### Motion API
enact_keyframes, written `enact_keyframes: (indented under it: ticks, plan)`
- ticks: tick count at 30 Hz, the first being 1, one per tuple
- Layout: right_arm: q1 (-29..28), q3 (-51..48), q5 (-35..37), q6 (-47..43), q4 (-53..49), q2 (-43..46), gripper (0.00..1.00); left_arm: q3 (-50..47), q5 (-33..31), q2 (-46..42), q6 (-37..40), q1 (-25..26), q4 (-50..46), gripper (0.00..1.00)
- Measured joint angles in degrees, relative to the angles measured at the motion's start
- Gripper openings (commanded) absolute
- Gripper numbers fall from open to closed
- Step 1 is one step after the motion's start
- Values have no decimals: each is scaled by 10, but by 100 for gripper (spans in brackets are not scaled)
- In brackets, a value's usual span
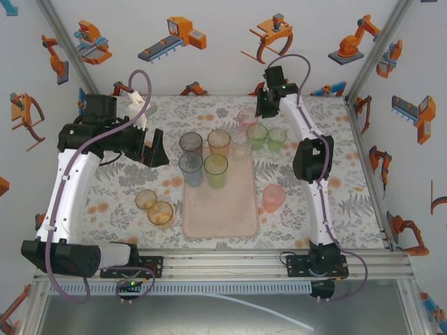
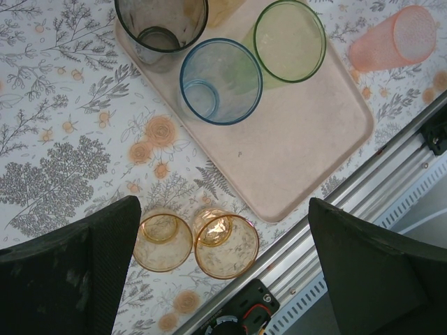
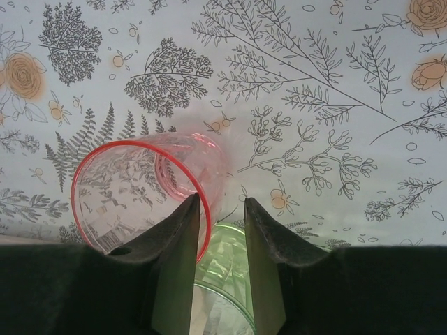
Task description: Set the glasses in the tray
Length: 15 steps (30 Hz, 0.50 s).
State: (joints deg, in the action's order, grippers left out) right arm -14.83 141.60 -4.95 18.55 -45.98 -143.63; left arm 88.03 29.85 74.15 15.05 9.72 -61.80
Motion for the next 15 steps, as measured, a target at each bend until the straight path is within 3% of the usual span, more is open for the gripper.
enact_keyframes:
  ticks: [15]
  plan:
    - [13,0,-2,4,0,-5,23,0,0,7,0,0,0,97]
